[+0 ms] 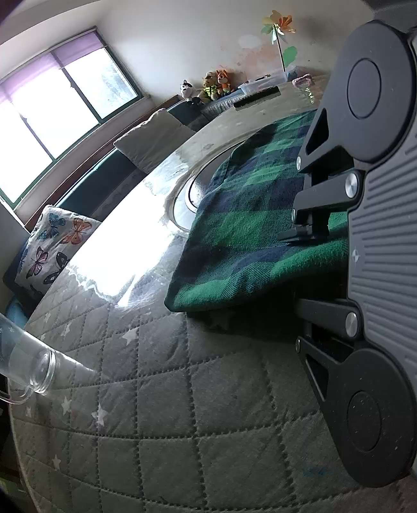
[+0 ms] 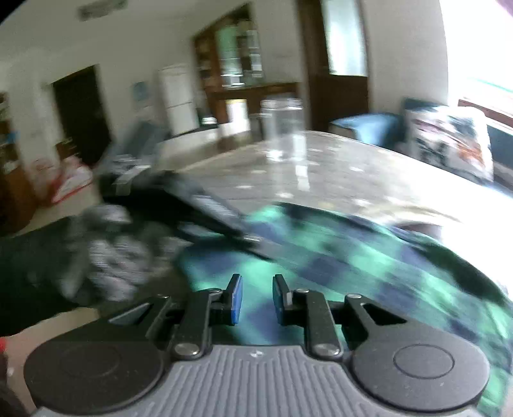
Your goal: Fold clothes
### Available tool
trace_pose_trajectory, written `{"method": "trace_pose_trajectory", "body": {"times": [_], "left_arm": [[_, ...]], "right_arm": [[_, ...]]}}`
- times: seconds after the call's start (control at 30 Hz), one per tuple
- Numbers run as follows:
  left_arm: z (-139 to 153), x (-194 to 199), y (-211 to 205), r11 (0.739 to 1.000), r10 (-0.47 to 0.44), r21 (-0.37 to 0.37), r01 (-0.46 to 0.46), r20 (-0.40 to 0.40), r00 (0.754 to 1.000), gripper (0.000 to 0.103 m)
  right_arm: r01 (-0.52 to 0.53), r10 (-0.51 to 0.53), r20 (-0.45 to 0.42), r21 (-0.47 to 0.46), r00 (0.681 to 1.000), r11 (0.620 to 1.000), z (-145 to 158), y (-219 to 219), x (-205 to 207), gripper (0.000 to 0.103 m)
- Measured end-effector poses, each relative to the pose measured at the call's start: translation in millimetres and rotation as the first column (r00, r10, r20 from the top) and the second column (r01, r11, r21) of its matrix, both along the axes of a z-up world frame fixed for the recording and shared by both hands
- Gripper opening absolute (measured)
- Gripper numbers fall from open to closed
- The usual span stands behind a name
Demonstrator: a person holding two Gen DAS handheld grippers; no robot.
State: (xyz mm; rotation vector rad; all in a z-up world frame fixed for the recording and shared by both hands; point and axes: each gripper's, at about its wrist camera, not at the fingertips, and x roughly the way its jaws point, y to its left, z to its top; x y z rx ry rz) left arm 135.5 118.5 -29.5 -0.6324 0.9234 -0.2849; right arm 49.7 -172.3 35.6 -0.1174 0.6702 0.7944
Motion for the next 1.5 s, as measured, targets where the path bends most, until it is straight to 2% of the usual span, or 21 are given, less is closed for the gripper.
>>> {"method": "trace_pose_trajectory", "body": {"times": [0.1, 0.27, 0.43, 0.53, 0.67, 1.0, 1.2, 1.27, 1.4, 1.43, 1.5], "left_arm": [[-2, 0, -1, 1.0, 0.0, 0.003, 0.0, 0.001, 1.0, 0.017], [-2, 0, -2, 1.0, -0.002, 0.013, 0.002, 0.003, 1.0, 0.017], [-1, 0, -5, 1.0, -0.003, 0.024, 0.003, 0.005, 1.0, 0.017], [0, 0, -7, 0.999, -0.003, 0.035, 0.003, 0.007, 1.0, 0.017], [0, -1, -8, 0.999, -0.002, 0.041, 0.001, 0.009, 1.0, 0.016], [-1, -2, -7, 0.999, -0.003, 0.041, 0.003, 0.012, 1.0, 0.016], [0, -3, -7, 0.999, -0.004, 0.043, 0.004, 0.013, 1.0, 0.016], [0, -3, -8, 0.999, -0.004, 0.044, 0.003, 0.014, 1.0, 0.016], [1, -2, -9, 0.999, -0.003, 0.052, 0.002, 0.013, 1.0, 0.016], [1, -2, -10, 0.999, -0.002, 0.054, 0.001, 0.013, 1.0, 0.016], [1, -2, -11, 0.998, -0.002, 0.058, 0.001, 0.014, 1.0, 0.016]], "right_arm": [[0.112, -0.113, -0.036, -0.022, 0.993, 0.993, -12, -28, 21, 0.02], [0.285, -0.29, -0.087, -0.069, 0.953, 0.956, -36, -78, 47, 0.02], [0.392, -0.401, -0.069, -0.114, 0.914, 0.913, -45, -108, 60, 0.02], [0.41, -0.417, -0.064, -0.1, 0.907, 0.907, -41, -111, 72, 0.02], [0.394, -0.398, -0.079, -0.064, 0.914, 0.917, -41, -99, 97, 0.02], [0.424, -0.428, -0.131, -0.057, 0.894, 0.904, -52, -75, 155, 0.02], [0.473, -0.48, -0.118, -0.085, 0.869, 0.877, -52, -87, 157, 0.03], [0.481, -0.489, -0.111, -0.093, 0.865, 0.872, -51, -91, 154, 0.037], [0.498, -0.506, -0.102, -0.096, 0.857, 0.862, -46, -103, 145, 0.045], [0.503, -0.511, -0.1, -0.098, 0.854, 0.859, -45, -107, 142, 0.051], [0.512, -0.521, -0.096, -0.102, 0.848, 0.853, -45, -112, 137, 0.053]]}}
